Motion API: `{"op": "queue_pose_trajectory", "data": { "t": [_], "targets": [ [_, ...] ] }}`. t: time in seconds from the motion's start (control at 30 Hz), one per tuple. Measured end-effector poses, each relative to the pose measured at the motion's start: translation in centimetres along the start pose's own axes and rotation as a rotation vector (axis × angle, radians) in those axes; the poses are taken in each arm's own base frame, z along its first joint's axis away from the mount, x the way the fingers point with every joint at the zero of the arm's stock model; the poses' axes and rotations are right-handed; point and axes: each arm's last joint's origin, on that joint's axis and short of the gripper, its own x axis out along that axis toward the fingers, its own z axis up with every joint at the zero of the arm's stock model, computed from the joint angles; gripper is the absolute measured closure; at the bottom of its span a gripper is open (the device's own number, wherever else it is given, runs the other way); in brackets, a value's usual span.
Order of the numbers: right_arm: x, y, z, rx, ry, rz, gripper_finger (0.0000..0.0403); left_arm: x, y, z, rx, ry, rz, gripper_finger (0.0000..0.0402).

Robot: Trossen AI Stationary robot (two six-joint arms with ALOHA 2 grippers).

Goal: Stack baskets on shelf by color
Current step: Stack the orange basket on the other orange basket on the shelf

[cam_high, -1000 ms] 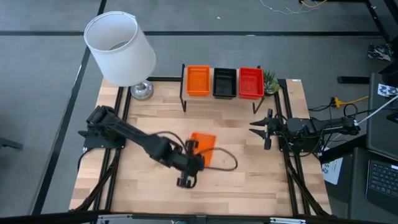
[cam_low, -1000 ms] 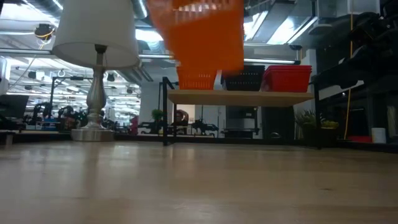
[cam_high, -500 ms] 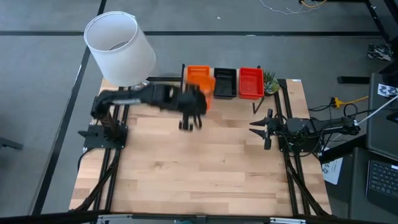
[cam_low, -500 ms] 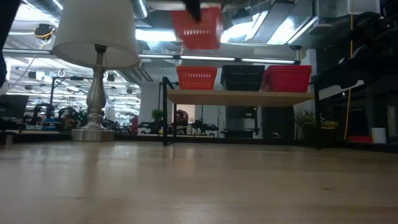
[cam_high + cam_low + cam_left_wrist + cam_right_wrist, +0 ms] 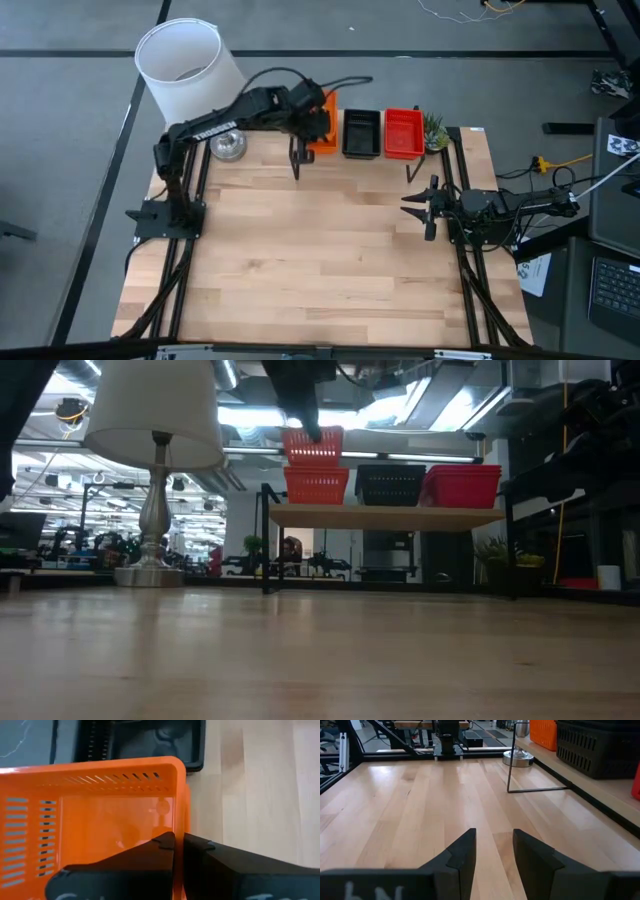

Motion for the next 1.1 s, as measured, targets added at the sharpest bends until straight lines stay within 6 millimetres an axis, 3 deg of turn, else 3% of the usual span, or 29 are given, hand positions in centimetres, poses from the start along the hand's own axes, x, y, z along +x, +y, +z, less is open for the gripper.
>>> {"op": "queue_pose_trajectory", "data": {
  "t": [0.3,0.67,1.1],
  "targets": [
    [0.0,0.0,0.0,0.0,0.0,0.0,0.0272,2.8,-0.4,0.1,-0.002,0.05,-0.004,0.0401],
    [0.0,0.0,0.0,0.0,0.0,0.0,0.0272,2.9,-0.9,0.4,-0.042,0.046,-0.016,0.0395],
    [0.0,0.0,0.0,0.0,0.0,0.0,0.0272,2.9,-1.1,0.5,-0.038,0.052,0.001,0.0326]
  ]
}}
